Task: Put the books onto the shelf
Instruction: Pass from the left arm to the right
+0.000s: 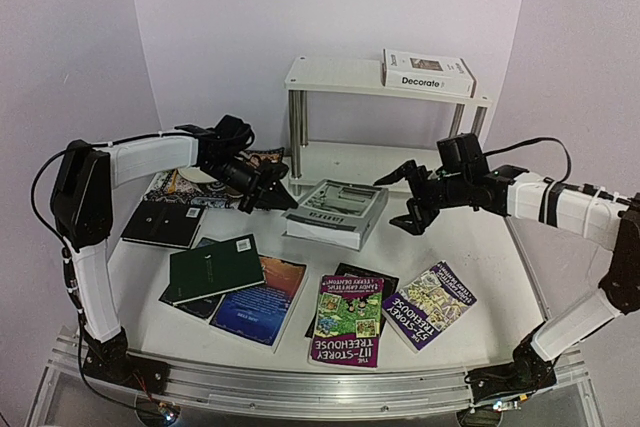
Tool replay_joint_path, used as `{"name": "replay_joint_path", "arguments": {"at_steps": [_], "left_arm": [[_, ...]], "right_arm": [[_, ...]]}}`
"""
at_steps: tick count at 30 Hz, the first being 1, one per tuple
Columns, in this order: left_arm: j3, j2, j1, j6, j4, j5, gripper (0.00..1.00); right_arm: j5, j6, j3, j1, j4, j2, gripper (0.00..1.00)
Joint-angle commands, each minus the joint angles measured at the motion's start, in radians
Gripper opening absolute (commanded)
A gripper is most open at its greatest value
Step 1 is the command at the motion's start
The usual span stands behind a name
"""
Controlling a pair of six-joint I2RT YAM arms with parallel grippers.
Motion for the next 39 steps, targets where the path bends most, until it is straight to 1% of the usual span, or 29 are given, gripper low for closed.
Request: {"name": "replay_joint_path", "arguments": {"at_steps": [1, 5, 11, 12, 14, 16, 18, 20, 25, 26, 29, 30, 31, 35, 36, 39], "left_arm": [[0.068, 0.005, -0.01, -0.015, 0.029, 0.042, 0.0], [0.082, 0.006, -0.013, -0.024, 0.031, 0.043, 0.0], [0.12, 0.019, -0.015, -0.031, 0.034, 0.043, 0.0], [0.127, 0.022, -0.015, -0.034, 0.035, 0.044, 0.0], [0.141, 0.03, -0.018, -0.039, 0.036, 0.048, 0.0], [0.15, 0.036, -0.02, -0.042, 0.037, 0.052, 0.0], [0.154, 0.04, -0.022, -0.045, 0.037, 0.056, 0.0], [0.154, 0.042, -0.024, -0.046, 0.038, 0.057, 0.0], [0.144, 0.049, -0.032, -0.038, 0.04, 0.05, 0.0], [0.143, 0.051, -0.034, -0.037, 0.04, 0.048, 0.0], [0.141, 0.054, -0.039, -0.035, 0.04, 0.041, 0.01], [0.142, 0.054, -0.039, -0.033, 0.039, 0.037, 0.04], [0.142, 0.053, -0.039, -0.032, 0.04, 0.028, 0.08], [0.139, 0.037, -0.039, -0.029, 0.041, -0.037, 0.29], [0.139, 0.03, -0.039, -0.028, 0.042, -0.057, 0.36], [0.13, -0.005, -0.039, -0.016, 0.042, -0.108, 0.5]], "right_arm": [[-0.061, 0.124, -0.053, -0.002, 0.247, 0.029, 0.87], [-0.067, 0.114, -0.06, -0.002, 0.249, 0.024, 0.82], [-0.082, 0.101, -0.083, -0.002, 0.196, 0.006, 0.81], [-0.082, 0.1, -0.087, -0.002, 0.197, 0.002, 0.79], [-0.085, 0.101, -0.083, -0.002, 0.209, 0.002, 0.7], [-0.092, 0.103, -0.067, 0.0, 0.216, 0.01, 0.68], [-0.098, 0.12, -0.057, 0.002, 0.236, 0.013, 0.62], [-0.102, 0.138, -0.054, 0.002, 0.263, 0.011, 0.58], [-0.089, 0.163, -0.069, 0.001, 0.267, -0.031, 0.38], [-0.084, 0.168, -0.076, 0.002, 0.267, -0.04, 0.35], [-0.072, 0.176, -0.09, 0.002, 0.267, -0.065, 0.33], [-0.067, 0.18, -0.095, 0.001, 0.265, -0.072, 0.3], [-0.064, 0.182, -0.099, 0.001, 0.266, -0.079, 0.27], [-0.038, 0.178, -0.114, 0.002, 0.226, -0.121, 0.26], [-0.027, 0.173, -0.116, 0.002, 0.206, -0.134, 0.26], [0.002, 0.145, -0.118, 0.001, 0.131, -0.175, 0.26]]}}
